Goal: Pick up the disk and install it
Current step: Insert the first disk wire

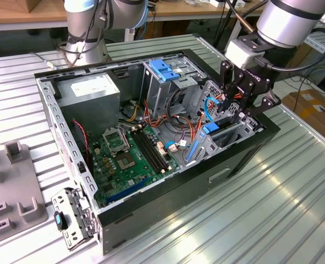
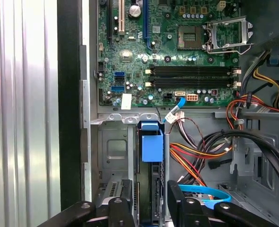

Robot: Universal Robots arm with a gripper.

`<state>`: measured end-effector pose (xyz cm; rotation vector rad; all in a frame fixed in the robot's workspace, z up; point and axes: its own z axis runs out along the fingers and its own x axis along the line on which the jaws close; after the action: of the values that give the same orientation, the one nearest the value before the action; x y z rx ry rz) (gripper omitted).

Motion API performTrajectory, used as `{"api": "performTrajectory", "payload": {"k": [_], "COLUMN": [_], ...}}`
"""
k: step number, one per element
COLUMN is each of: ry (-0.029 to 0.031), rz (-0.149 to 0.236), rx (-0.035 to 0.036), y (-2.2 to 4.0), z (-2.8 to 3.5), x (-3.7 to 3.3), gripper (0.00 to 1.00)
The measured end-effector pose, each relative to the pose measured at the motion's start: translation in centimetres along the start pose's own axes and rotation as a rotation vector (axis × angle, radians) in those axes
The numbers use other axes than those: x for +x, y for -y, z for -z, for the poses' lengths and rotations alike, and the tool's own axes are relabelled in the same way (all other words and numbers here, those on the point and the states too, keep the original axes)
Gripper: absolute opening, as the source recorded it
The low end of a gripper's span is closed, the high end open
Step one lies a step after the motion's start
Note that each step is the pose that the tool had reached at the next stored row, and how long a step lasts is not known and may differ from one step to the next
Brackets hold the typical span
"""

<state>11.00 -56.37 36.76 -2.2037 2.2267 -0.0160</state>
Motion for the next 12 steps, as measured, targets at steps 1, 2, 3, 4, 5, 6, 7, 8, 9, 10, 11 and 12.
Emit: {"api": "performTrajectory", "payload": {"k": [1, 2, 3, 4, 5, 6, 7, 8, 9, 10, 11, 12], "ry": [0.0002, -0.0001, -0.0002, -0.0002, 0.0000, -0.0001, -0.0002, -0.0001, 0.0000, -0.0001, 0.0000, 0.0000], "rz": [0.000, 0.000, 0.000, 0.000, 0.000, 0.000, 0.000, 0.000, 0.000, 0.000, 0.000, 0.000], "rx": [0.0000, 0.0000, 0.0000, 0.0000, 0.0000, 0.0001, 0.0001, 0.0001, 0.0001, 0.0001, 0.0001, 0.0001], "y": [0.00, 0.00, 0.00, -0.01, -0.01, -0.01, -0.02, -0.02, -0.02, -0.02, -0.01, 0.06], "z": [0.00, 0.03, 0.04, 0.04, 0.03, 0.03, 0.04, 0.04, 0.03, 0.04, 0.04, 0.03], "x": [-0.06, -0.17, -0.31, -0.65, -0.92, -1.21, -1.75, -2.05, -2.33, -2.53, -2.64, -2.71], "gripper": [0.43, 0.43, 0.43, 0.43, 0.43, 0.43, 0.43, 0.43, 0.43, 0.43, 0.43, 0.43]}}
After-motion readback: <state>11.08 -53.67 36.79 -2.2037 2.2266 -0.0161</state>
